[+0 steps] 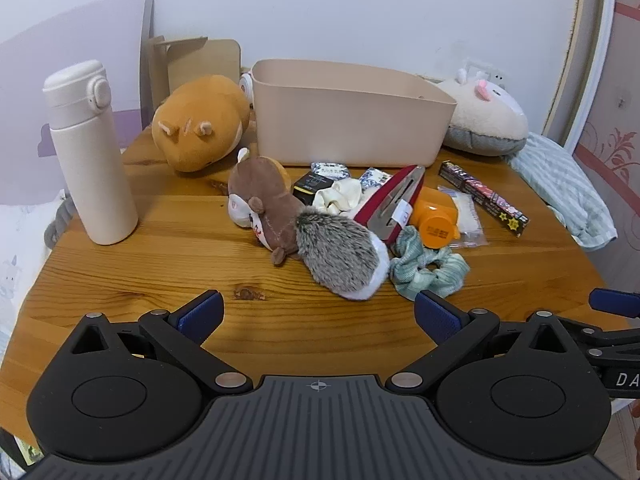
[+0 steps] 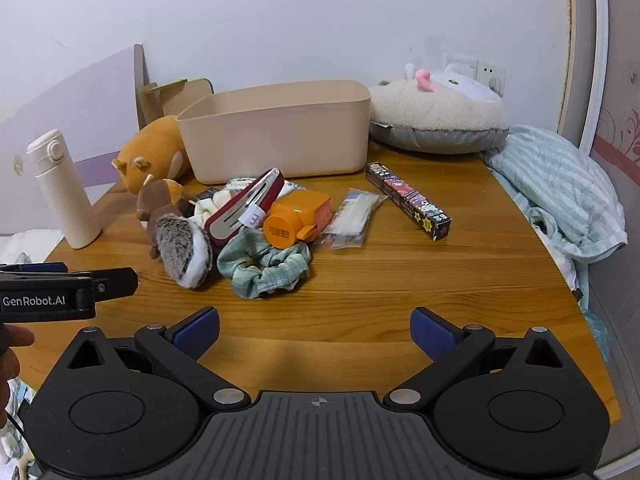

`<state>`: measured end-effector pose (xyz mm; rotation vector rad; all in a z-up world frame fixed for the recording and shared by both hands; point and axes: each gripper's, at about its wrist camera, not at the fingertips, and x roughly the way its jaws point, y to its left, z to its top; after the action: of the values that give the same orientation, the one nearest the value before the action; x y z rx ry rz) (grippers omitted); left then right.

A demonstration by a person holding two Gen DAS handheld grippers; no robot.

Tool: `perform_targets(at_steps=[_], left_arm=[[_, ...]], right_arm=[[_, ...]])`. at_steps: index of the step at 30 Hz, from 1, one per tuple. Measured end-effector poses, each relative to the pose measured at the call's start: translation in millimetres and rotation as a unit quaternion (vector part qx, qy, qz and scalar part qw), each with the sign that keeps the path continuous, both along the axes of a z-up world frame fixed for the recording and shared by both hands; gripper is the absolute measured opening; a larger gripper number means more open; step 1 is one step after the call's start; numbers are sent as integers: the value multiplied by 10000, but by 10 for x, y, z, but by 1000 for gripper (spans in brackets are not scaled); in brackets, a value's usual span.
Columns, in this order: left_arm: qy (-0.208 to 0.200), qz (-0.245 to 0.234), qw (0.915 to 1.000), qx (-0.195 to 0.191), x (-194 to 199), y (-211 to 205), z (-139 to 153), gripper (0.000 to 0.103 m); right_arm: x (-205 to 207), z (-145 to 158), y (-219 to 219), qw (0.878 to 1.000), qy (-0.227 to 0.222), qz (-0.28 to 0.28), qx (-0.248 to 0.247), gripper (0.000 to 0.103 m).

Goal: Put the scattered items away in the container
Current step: 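Move left tool to brown plush toy while right tool moves to green plaid scrunchie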

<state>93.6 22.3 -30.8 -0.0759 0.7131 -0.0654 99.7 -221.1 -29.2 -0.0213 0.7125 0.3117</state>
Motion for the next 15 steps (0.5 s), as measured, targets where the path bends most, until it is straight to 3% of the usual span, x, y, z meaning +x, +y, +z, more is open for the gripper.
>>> perform_targets(at_steps=[15], left_arm=[[217, 5, 9992, -331, 454, 117, -159, 103]], right_arm=[[472, -232, 108, 9994, 348, -57, 15, 97]])
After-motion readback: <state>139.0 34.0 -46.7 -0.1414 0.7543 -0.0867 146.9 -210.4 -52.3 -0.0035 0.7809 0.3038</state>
